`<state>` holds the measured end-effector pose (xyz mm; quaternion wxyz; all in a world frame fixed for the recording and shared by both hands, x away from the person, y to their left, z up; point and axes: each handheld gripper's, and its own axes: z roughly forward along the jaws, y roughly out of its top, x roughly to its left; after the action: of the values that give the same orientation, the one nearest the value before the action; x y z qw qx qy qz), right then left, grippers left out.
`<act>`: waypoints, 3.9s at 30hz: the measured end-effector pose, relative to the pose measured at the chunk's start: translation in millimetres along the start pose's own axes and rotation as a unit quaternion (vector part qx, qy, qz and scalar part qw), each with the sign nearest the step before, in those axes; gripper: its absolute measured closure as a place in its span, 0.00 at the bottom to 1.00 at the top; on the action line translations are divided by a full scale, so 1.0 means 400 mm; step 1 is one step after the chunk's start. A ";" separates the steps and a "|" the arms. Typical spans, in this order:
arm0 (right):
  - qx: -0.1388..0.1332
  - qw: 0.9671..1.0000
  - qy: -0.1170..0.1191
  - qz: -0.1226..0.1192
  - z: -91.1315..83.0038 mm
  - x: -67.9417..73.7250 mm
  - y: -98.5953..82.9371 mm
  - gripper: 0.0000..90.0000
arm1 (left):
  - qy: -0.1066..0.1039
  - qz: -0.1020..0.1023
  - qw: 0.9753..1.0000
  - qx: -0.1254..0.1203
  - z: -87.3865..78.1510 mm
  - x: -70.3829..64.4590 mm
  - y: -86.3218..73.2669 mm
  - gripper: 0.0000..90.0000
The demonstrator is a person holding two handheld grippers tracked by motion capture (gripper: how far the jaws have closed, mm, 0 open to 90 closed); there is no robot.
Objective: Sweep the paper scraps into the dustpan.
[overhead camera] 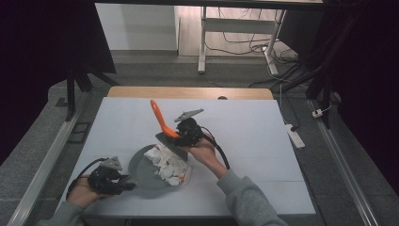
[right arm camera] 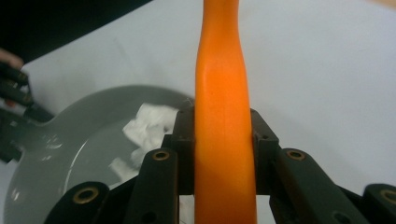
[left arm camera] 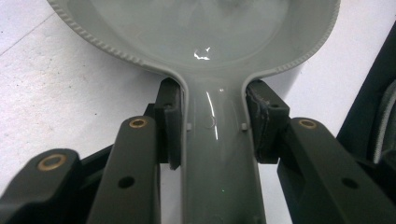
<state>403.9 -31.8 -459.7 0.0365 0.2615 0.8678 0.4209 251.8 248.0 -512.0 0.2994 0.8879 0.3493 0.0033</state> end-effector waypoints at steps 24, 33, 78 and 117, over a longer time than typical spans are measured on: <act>0.064 0.996 -0.051 0.022 0.092 -0.065 0.000 0.78 | -0.001 0.000 1.000 0.001 0.002 0.001 0.000 0.68; 0.079 0.997 0.005 -0.009 0.117 0.026 0.000 0.78 | -0.001 0.002 1.000 0.003 0.002 0.001 0.000 0.68; 0.012 1.000 0.011 -0.009 0.036 0.089 0.023 0.78 | -0.007 0.009 1.000 0.011 0.015 -0.005 -0.005 0.68; 0.049 0.995 -0.049 0.071 -0.108 0.024 -0.183 0.78 | -0.016 0.028 0.999 0.016 0.008 -0.040 -0.011 0.68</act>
<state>352.5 -95.0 -485.5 0.0364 0.3438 0.8638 0.3665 237.7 239.0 -513.9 0.2902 0.9020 0.3197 -0.0078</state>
